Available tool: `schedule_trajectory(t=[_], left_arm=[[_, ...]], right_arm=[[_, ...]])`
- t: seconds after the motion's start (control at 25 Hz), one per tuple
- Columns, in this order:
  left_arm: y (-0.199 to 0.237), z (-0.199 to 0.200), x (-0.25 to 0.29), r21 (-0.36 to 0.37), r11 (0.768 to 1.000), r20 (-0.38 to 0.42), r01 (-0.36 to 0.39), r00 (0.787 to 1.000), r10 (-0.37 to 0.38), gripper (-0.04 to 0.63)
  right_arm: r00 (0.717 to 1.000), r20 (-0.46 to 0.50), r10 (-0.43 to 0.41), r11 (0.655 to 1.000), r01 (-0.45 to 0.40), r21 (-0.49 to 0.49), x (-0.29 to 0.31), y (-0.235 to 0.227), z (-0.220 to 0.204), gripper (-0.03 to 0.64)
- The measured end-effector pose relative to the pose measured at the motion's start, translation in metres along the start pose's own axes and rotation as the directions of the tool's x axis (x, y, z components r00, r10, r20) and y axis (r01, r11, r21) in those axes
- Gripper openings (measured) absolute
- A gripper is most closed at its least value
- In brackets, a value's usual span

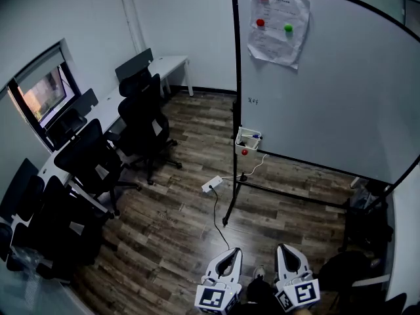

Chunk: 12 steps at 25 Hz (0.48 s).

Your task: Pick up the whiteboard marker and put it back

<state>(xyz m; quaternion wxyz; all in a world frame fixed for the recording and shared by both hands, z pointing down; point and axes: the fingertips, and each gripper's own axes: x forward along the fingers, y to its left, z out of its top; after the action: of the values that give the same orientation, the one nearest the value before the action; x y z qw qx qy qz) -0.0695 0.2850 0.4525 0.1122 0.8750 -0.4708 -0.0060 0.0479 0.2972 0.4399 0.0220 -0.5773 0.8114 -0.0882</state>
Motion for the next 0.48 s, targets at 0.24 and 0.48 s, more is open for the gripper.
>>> schedule_trajectory(t=[0.24, 0.48], left_arm=[[0.013, 0.013, 0.041, 0.020, 0.999, -0.005, -0.049, 0.999, 0.050, 0.006], [0.010, 0.019, 0.080, 0.049, 0.998, 0.015, -0.025, 1.000, 0.024, 0.006]], right_arm=[[1.000, 0.011, 0.025, 1.000, -0.025, -0.006, 0.034, -0.027, 0.011, 0.012], [0.999, 0.020, 0.049, 0.999, -0.049, -0.006, 0.060, -0.054, 0.025, 0.012]])
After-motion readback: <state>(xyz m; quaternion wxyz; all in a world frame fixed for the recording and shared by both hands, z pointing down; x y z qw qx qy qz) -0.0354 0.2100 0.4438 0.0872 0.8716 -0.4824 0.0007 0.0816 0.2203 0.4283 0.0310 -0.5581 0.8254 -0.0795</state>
